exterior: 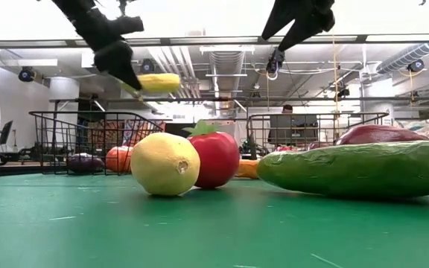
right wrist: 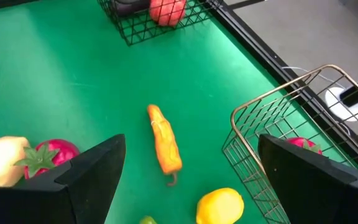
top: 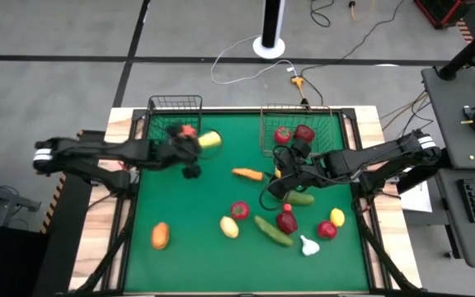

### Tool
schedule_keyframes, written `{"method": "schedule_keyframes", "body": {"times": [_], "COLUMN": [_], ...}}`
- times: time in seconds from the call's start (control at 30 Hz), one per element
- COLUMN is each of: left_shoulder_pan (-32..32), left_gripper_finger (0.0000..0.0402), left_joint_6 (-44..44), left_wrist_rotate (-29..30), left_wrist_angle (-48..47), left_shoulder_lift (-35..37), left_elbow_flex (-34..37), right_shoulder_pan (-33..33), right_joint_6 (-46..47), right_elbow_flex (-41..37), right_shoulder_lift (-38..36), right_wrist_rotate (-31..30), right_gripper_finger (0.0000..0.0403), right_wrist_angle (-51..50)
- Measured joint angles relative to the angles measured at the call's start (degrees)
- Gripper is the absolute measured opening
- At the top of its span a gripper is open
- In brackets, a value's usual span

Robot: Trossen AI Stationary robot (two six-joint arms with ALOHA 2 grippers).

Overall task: Sort produce into baskets
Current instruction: Put the yellow corn into the left wire basket

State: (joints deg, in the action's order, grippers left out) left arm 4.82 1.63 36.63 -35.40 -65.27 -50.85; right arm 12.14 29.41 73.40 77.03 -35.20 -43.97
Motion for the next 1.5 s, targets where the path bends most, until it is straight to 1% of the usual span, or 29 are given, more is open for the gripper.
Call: {"method": "schedule_keyframes", "body": {"times": [0.13,0.17,0.23,0.4,0.47,0.53,0.6,0.63,0.83,1.23,1.5], "left_shoulder_pan": [5.16,6.76,10.62,21.9,26.6,30.79,34.15,35.28,38.04,38.21,38.21], "left_gripper_finger": [0.0115,0.0115,0.0115,0.0115,0.0115,0.0115,0.0115,0.0115,0.0115,0.0115,0.0115], "left_joint_6": [-7.29,-8.25,-9.08,-9.28,-9.29,-9.33,-8.73,-8.38,-3.92,-0.37,1.11], "left_wrist_rotate": [7.37,8.29,8.1,1.93,-0.81,-4.92,-8.7,-9.64,-10.2,-10.31,-10.28], "left_wrist_angle": [-6.65,-7.37,-7.99,-8.85,-10.28,-11.63,-13.07,-13.52,-15.71,-18.17,-18.76], "left_shoulder_lift": [6.17,7.19,8.62,8.15,6.51,4.44,2.35,1.35,-4.15,-11.8,-15.33], "left_elbow_flex": [0.0,0.0,0.0,0.0,0.0,0.0,0.08,0.2,0.53,-1.84,-2.97], "right_shoulder_pan": [-0.02,-0.02,-0.02,-0.02,-0.02,-0.02,-0.02,-0.02,-0.02,-0.02,-0.02], "right_joint_6": [0.0,0.0,0.0,0.11,0.15,0.17,0.17,0.17,0.17,0.2,0.2], "right_elbow_flex": [-0.82,-1.18,-1.84,-2.95,-3.08,-3.08,-3.08,-3.08,-3.08,-3.08,-3.08], "right_shoulder_lift": [0.0,0.0,0.0,0.0,0.0,0.0,0.0,0.0,0.0,0.0,0.02], "right_wrist_rotate": [0.0,-0.01,0.0,0.17,0.5,0.56,0.6,0.66,0.7,0.68,0.7], "right_gripper_finger": [0.0358,0.0358,0.0358,0.0358,0.0358,0.0358,0.0358,0.0358,0.0358,0.0358,0.0358], "right_wrist_angle": [0.32,0.86,1.78,2.71,2.73,2.75,2.75,2.73,2.73,2.75,2.75]}}
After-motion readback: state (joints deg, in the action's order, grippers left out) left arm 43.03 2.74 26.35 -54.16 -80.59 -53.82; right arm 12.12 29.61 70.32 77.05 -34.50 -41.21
